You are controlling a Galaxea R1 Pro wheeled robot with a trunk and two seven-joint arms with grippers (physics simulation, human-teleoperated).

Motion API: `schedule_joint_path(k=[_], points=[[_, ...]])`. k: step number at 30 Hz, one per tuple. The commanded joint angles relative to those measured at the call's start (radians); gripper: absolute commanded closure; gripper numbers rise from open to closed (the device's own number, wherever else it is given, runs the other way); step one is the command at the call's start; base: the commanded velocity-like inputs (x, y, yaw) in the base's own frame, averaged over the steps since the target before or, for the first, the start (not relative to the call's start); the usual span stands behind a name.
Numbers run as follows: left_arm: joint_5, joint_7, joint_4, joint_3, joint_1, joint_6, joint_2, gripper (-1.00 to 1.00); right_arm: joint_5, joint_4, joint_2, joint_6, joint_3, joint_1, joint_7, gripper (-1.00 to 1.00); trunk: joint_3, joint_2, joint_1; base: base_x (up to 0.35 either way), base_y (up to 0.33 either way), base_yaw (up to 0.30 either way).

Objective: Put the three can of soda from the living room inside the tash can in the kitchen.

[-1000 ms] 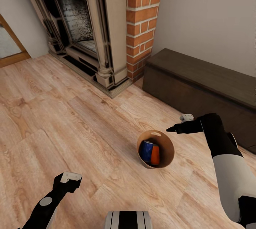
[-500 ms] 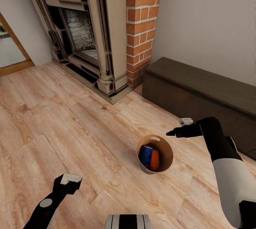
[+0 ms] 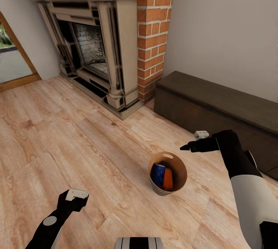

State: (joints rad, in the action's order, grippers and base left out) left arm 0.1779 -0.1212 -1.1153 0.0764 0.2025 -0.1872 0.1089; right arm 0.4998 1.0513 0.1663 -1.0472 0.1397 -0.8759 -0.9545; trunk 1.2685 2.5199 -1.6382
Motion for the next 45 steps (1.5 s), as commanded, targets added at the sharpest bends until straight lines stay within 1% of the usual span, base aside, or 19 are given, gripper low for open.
schedule_joint_path(k=[1,8,14,21,29,36,45], points=[[0.0,0.0,0.0,0.0,0.0,0.0,0.0,-1.0,0.0,0.0,0.0,0.0,0.0,0.001,0.0,-1.0,-0.004,0.0,0.0,0.0,0.0,0.0],[0.0,0.0,0.0,0.0,0.0,0.0,0.0,-1.0,0.0,0.0,-0.001,0.0,0.0,0.006,-0.002,-1.0,-0.031,-0.002,0.004,0.0,0.0,0.0],[0.0,0.0,0.0,0.0,0.0,0.009,0.0,-1.0,0.0,0.014,-0.001,0.0,0.0,0.047,-0.002,-1.0,-0.054,-0.003,0.006,0.0,0.0,0.0],[0.001,0.0,0.0,0.0,0.0,0.012,0.0,-1.0,0.0,0.017,-0.001,0.032,0.001,0.078,0.001,-1.0,-0.081,-0.005,0.009,0.0,0.0,0.0],[0.0,0.0,0.0,-0.001,0.0,0.022,0.0,-1.0,0.0,0.019,0.0,0.041,0.001,0.099,-0.002,-1.0,-0.112,-0.007,0.013,0.0,0.0,0.0],[0.002,0.0,0.001,-0.001,0.0,0.027,0.0,-1.0,0.0,0.027,-0.002,0.076,0.001,0.117,-0.001,-1.0,-0.139,-0.008,0.016,0.0,0.0,0.0],[0.002,0.0,0.001,-0.001,0.0,0.028,0.0,-1.0,-0.001,0.065,-0.002,0.083,0.003,0.132,-0.003,-1.0,-0.174,-0.011,0.02,0.0,0.0,0.0]])
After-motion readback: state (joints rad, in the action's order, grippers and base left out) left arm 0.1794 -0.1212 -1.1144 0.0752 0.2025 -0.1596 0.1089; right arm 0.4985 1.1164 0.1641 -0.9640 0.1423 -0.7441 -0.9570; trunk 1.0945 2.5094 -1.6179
